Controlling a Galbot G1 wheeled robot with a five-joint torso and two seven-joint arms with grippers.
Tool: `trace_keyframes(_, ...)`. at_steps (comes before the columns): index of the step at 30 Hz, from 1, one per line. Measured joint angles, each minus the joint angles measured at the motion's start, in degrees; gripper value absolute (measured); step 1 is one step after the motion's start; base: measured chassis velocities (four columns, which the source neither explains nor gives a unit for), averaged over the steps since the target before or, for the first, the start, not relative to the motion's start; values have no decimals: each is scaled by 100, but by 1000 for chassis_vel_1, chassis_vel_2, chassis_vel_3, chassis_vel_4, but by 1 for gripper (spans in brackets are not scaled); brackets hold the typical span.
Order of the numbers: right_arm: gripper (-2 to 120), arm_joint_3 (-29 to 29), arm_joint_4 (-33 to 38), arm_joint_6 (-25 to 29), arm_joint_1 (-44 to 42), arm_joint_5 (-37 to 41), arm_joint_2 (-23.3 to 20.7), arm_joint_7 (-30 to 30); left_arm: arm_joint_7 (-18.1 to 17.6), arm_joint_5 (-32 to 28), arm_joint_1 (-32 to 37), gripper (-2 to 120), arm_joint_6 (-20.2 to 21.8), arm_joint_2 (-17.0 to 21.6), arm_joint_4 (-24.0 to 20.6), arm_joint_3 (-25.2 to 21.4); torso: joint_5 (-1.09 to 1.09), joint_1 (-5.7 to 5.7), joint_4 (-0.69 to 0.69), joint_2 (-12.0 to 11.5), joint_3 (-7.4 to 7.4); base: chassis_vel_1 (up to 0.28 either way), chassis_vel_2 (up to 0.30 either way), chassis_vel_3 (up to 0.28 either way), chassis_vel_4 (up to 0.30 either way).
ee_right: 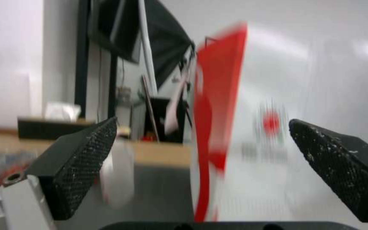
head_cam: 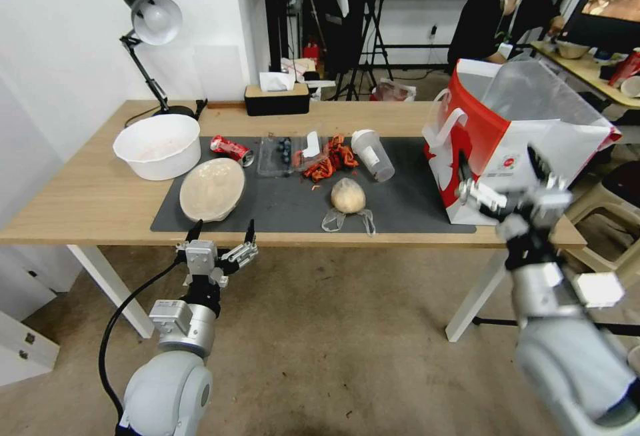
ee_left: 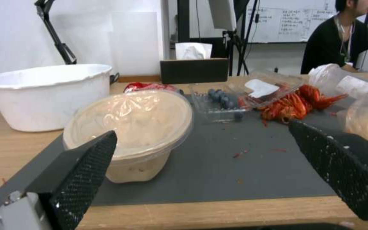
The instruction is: Pick up the trash from the table and place it into the takeout bag.
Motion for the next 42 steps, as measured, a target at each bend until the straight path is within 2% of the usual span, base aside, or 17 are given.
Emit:
trace_keyframes(8, 100, -167, -618, 428, -207, -98, 290, 42, -2, 2, -7, 100, -14, -12, 33, 22, 0, 2, 1, 0, 0, 0, 0, 0, 0)
trace_keyframes(19, 100, -255, -701, 390, -63, -11, 306, 118, -3, 12, 6, 100, -34, -14, 51, 38, -1, 2, 1, 0, 0, 0, 0, 0, 0)
trace_keyframes(24, 100, -590, -577, 33, 267, 197, 246, 251, -4, 15, 26, 100, -47, 0, 52, 28, 0, 1, 0, 0, 0, 0, 0, 0, 0)
trace_keyframes(30, 100, -1135, -499, -742, 1035, 852, 12, 406, -4, 16, 76, 100, -56, 10, 18, -35, -1, 2, 0, 0, 0, 0, 0, 0, 0)
trace_keyframes(31, 100, -1135, -499, -742, 1035, 852, 12, 406, -4, 16, 76, 100, -56, 10, 18, -35, -1, 2, 0, 0, 0, 0, 0, 0, 0)
trace_keyframes(35, 100, -1628, -764, -1244, 1902, 1583, -164, 506, -3, 33, 106, 100, -66, -32, -3, -65, 0, 2, 1, 0, 1, 0, 0, 0, 0)
trace_keyframes(42, 100, -2364, -1132, -1862, 2993, 2289, -230, 789, -3, 43, 140, 100, -72, -71, -25, -143, 0, 2, 2, -1, 1, 0, 0, 0, 0)
